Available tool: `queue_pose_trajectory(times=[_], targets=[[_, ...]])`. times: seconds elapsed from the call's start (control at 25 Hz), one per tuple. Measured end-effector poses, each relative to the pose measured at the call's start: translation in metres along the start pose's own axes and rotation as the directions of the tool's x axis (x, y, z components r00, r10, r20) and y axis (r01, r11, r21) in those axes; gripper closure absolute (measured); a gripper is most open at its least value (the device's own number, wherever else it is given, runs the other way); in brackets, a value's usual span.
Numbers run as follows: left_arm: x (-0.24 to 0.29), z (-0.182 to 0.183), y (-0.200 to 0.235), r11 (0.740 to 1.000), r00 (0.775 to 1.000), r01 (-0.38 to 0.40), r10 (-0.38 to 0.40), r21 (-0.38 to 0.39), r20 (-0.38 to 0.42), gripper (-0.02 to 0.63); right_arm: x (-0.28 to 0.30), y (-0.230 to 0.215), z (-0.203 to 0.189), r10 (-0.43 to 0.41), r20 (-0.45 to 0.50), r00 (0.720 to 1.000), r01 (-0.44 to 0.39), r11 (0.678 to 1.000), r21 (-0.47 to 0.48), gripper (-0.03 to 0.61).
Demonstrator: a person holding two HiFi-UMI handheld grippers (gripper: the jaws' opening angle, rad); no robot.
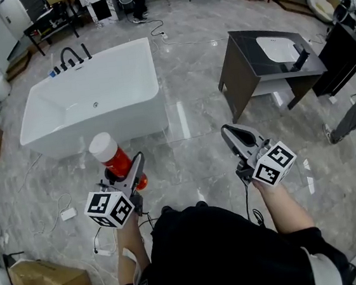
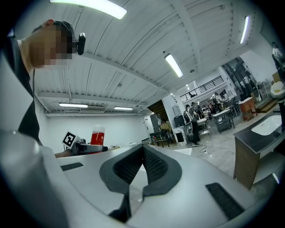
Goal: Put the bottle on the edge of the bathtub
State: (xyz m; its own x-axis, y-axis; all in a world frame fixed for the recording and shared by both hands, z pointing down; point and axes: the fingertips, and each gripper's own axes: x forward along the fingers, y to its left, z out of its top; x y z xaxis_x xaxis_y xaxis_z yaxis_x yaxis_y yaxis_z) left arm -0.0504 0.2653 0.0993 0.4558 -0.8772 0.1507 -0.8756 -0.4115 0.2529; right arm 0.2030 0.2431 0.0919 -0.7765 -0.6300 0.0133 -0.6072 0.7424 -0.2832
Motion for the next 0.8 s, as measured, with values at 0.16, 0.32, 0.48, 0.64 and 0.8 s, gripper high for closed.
queue_pose_trajectory(times=[0.16,0.32,0.48,0.64,0.8], targets=[[0.009,-0.008,-0.014,1.0,1.0,-0.004,0.004,-0.02,-0.01,0.322,-0.006,-0.008,-0.009,0.031,-0.03,0.999,-0.03,0.999,0.028,0.551],[0.017,-0.016,-0.016,1.0,1.0,-0.005,0.004,-0.029,-0.028,0.322,0.001,-0.014,-0.014,0.054,-0.046,0.997,-0.052,0.998,0.046,0.551],[0.027,-0.016,-0.004,0.999,1.0,-0.006,0.005,-0.033,-0.024,0.322,0.019,-0.02,-0.013,0.068,-0.053,0.996,-0.065,0.997,0.049,0.551],[0.042,-0.018,0.018,0.999,1.0,-0.004,0.003,-0.051,-0.026,0.322,0.045,-0.027,-0.014,0.083,-0.074,0.994,-0.08,0.996,0.046,0.551],[0.065,-0.016,0.051,0.998,0.999,0.013,-0.016,-0.062,-0.039,0.322,0.079,-0.042,-0.013,0.064,-0.082,0.995,-0.06,0.997,0.054,0.551]])
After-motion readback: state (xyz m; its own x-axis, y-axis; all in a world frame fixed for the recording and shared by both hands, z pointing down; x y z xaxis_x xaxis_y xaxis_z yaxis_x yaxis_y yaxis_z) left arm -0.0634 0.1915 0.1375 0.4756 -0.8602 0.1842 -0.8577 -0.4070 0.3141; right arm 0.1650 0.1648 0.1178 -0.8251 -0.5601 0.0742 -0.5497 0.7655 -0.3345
